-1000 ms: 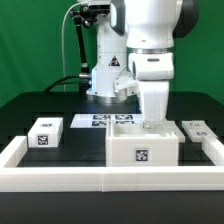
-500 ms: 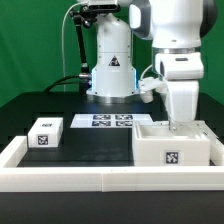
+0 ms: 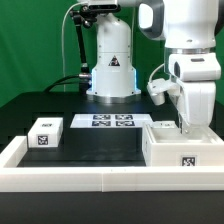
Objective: Assemble cabinet
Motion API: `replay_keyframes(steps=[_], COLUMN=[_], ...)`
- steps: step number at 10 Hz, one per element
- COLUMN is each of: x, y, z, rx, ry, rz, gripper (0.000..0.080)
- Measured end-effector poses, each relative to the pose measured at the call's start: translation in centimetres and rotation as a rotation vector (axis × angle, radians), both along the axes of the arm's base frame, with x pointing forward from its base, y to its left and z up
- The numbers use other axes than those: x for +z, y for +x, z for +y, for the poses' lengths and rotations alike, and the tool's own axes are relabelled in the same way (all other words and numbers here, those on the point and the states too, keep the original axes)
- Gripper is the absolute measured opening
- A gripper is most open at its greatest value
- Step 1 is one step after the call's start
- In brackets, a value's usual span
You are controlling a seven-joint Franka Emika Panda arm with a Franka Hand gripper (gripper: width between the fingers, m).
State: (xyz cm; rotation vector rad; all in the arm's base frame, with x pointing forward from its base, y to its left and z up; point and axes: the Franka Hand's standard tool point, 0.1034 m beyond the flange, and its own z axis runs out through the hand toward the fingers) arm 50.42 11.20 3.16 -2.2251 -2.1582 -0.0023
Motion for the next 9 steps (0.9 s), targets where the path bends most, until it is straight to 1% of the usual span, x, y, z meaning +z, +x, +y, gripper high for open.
replay_keyframes(steps=[1, 2, 3, 4, 5, 6, 7, 8, 9], x=[-0.01, -0.02, -0.02, -0.02, -0.02, -0.02, -0.02, -0.02, -0.02], y=[-0.01, -0.01, 0.0, 0.0, 0.0, 0.0, 0.0, 0.01, 0.01], z=[-0.01, -0.05, -0.08, -0.09, -0.1, -0.11, -0.12, -0.13, -0.15], rx=[0.0, -0.001, -0.001, -0.002, -0.002, -0.002, -0.002, -0.003, -0.003], ry=[0.0, 0.0, 0.0, 0.0, 0.0, 0.0, 0.0, 0.0, 0.0], rz=[0.0, 0.001, 0.001, 0.001, 0.001, 0.001, 0.001, 0.001, 0.001], gripper=[0.0035, 0.0139, 0.0321, 0.0321, 0.0505, 0.064, 0.064, 0.0766, 0.0789])
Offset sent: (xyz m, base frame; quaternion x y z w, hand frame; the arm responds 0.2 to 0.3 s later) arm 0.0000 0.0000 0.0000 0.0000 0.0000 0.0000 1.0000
